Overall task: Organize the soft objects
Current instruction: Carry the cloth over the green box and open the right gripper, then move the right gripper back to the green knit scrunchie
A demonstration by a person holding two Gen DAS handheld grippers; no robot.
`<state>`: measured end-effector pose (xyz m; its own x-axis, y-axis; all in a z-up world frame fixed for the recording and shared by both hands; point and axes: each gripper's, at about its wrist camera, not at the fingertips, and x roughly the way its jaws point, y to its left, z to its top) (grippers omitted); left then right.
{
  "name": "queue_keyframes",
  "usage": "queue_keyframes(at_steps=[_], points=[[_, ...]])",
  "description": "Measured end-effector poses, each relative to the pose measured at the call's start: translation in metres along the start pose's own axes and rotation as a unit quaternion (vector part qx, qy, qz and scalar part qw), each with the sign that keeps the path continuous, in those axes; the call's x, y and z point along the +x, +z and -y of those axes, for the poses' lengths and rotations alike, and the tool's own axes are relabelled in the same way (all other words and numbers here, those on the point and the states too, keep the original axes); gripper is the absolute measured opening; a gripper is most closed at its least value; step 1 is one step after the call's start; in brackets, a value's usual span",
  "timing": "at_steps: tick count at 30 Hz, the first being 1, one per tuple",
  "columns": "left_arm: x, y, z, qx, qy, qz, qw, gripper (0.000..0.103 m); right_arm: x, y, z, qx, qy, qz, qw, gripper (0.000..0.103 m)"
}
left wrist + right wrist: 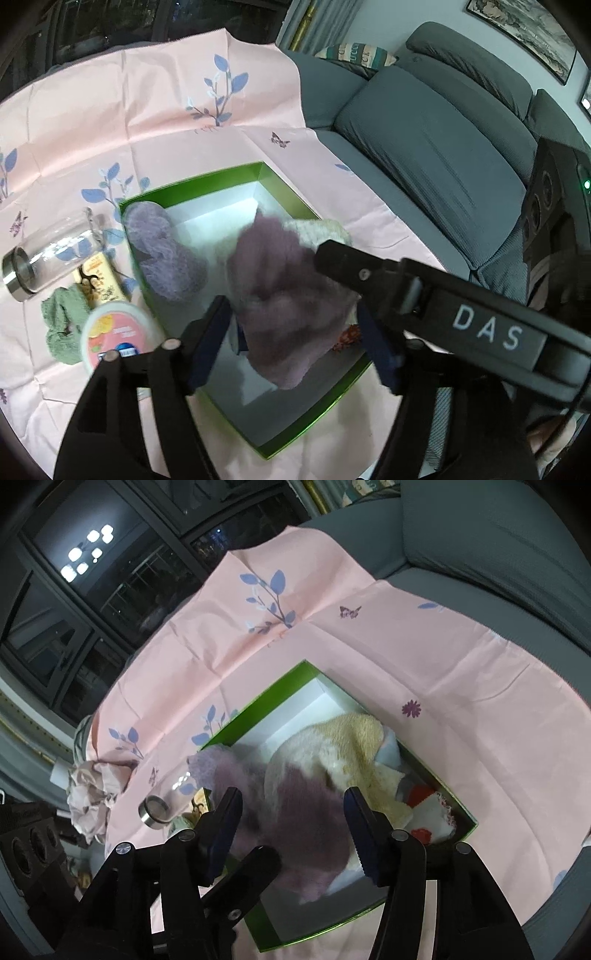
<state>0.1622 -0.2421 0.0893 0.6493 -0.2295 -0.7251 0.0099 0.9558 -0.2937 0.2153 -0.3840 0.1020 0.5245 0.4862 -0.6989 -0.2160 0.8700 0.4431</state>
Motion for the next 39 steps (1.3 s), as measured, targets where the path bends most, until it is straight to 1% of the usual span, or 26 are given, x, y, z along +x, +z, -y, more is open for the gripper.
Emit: queue_keyframes(at_steps=[1,4,5,6,8,10,12,13,14,15,19,21,24,27,29,32,33,36,37,39], points=[[-0.005,0.0,-0.001,-0.001,0.0,0.005,1.0,0.076,-0.001,0.0,0.0,0.0,0.001,0.002,1.0,0.06],[-0.018,0.0,-0.006,-0.004,0.003,0.015,0.9999,0.084,-0.007,0.0,-0.004,-0.004,0.005,0.009,1.0,0.068],[-0.022,-0.001,-0.008,-0.004,0.005,0.018,0.9998,0.089,-0.009,-0.001,-0.006,-0.007,0.005,0.012,1.0,0.072],[-0.026,0.0,-0.01,-0.004,0.007,0.02,0.9998,0.092,-0.01,-0.001,-0.008,-0.01,0.003,0.014,1.0,0.074],[-0.034,-0.001,-0.016,-0.009,0.016,0.023,0.9996,0.093,-0.012,-0.002,-0.013,-0.016,0.001,0.015,1.0,0.075],[-0.044,-0.002,-0.02,-0.013,0.015,0.029,0.9994,0.094,-0.015,-0.003,-0.019,-0.025,0.0,0.018,1.0,0.076],[-0.057,-0.003,-0.027,-0.018,0.017,0.039,0.9989,0.096,-0.019,-0.004,-0.025,-0.033,-0.002,0.025,0.999,0.083],[-0.062,-0.004,-0.03,-0.02,0.019,0.043,0.9987,0.097,-0.021,-0.005,-0.028,-0.038,-0.002,0.029,0.999,0.084],[-0.068,-0.006,-0.034,-0.024,0.024,0.047,0.9983,0.1,-0.024,-0.007,-0.032,-0.044,-0.002,0.033,0.998,0.084],[-0.074,-0.007,-0.038,-0.028,0.03,0.05,0.9979,0.102,-0.025,-0.008,-0.035,-0.049,-0.002,0.035,0.998,0.084],[-0.104,-0.018,-0.065,-0.052,0.047,0.071,0.995,0.102,-0.027,-0.012,-0.05,-0.07,-0.002,0.038,0.997,0.084],[-0.118,-0.025,-0.081,-0.073,0.059,0.081,0.9923,0.102,-0.027,-0.015,-0.061,-0.084,-0.006,0.038,0.996,0.084],[-0.137,-0.04,-0.107,-0.098,0.085,0.09,0.9875,0.102,-0.027,-0.02,-0.074,-0.104,-0.013,0.039,0.994,0.085],[-0.154,-0.06,-0.137,-0.128,0.122,0.092,0.9799,0.102,-0.029,-0.027,-0.09,-0.126,-0.009,0.04,0.991,0.085],[-0.162,-0.075,-0.155,-0.15,0.134,0.093,0.9751,0.102,-0.031,-0.031,-0.1,-0.141,-0.005,0.041,0.989,0.085],[-0.169,-0.101,-0.184,-0.177,0.148,0.082,0.9695,0.102,-0.032,-0.04,-0.119,-0.169,-0.001,0.04,0.985,0.085],[-0.17,-0.112,-0.195,-0.189,0.156,0.077,0.9666,0.102,-0.032,-0.044,-0.126,-0.182,0.002,0.037,0.983,0.085],[-0.171,-0.14,-0.222,-0.235,0.178,0.077,0.9525,0.102,-0.03,-0.056,-0.151,-0.212,0.027,0.029,0.977,0.085],[-0.17,-0.147,-0.228,-0.245,0.179,0.074,0.9499,0.102,-0.028,-0.059,-0.159,-0.22,0.035,0.024,0.975,0.085],[-0.161,-0.156,-0.24,-0.258,0.191,0.056,0.9454,0.102,-0.017,-0.07,-0.183,-0.244,0.046,0.002,0.969,0.085]])
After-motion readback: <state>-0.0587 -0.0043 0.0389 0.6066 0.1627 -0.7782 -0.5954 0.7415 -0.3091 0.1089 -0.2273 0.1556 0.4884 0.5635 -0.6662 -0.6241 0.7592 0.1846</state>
